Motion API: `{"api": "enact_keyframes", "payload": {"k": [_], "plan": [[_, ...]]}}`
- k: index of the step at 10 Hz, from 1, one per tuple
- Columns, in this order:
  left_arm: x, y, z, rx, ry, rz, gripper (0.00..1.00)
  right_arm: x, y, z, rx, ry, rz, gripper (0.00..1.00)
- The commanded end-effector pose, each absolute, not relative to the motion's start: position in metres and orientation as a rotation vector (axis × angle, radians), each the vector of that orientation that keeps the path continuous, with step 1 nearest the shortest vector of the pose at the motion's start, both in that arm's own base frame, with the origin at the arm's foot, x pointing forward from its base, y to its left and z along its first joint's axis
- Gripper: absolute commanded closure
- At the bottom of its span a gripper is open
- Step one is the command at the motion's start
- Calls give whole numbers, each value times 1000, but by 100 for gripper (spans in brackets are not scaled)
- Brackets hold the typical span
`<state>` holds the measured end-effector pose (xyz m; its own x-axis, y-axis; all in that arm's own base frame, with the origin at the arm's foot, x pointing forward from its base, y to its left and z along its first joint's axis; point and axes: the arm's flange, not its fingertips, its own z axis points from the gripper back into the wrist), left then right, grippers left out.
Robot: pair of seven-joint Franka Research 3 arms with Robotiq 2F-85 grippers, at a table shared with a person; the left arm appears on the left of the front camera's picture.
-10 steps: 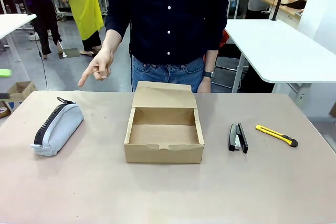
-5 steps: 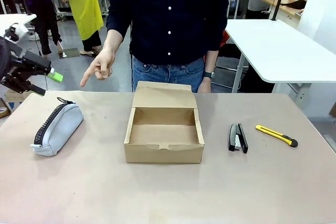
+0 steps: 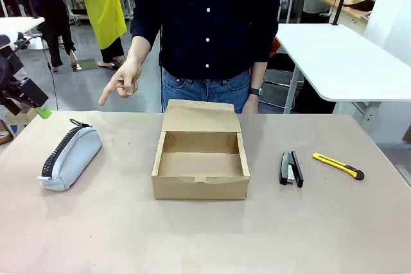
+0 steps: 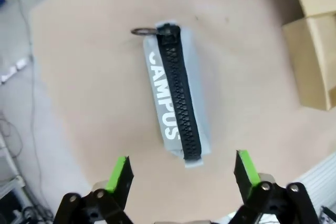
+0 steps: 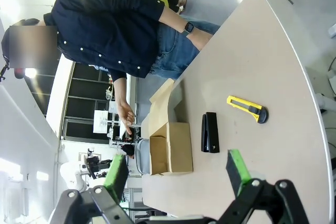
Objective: Pack the item into the box.
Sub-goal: Pick up the item indicated by the person and place it inside the Mailer Box.
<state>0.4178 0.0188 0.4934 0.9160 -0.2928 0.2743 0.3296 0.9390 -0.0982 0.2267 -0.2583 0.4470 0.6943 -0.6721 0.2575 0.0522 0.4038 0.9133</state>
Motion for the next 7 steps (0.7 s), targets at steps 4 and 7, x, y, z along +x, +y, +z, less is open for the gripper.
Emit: {"api": "enact_keyframes", "payload": {"k": [4, 7], "plan": [[421, 24, 489, -167, -232, -282, 0, 228, -260, 447, 1076, -710, -483, 0], [442, 5, 444, -130, -117, -238, 0, 228, -260, 447, 1076, -710, -483, 0]]}}
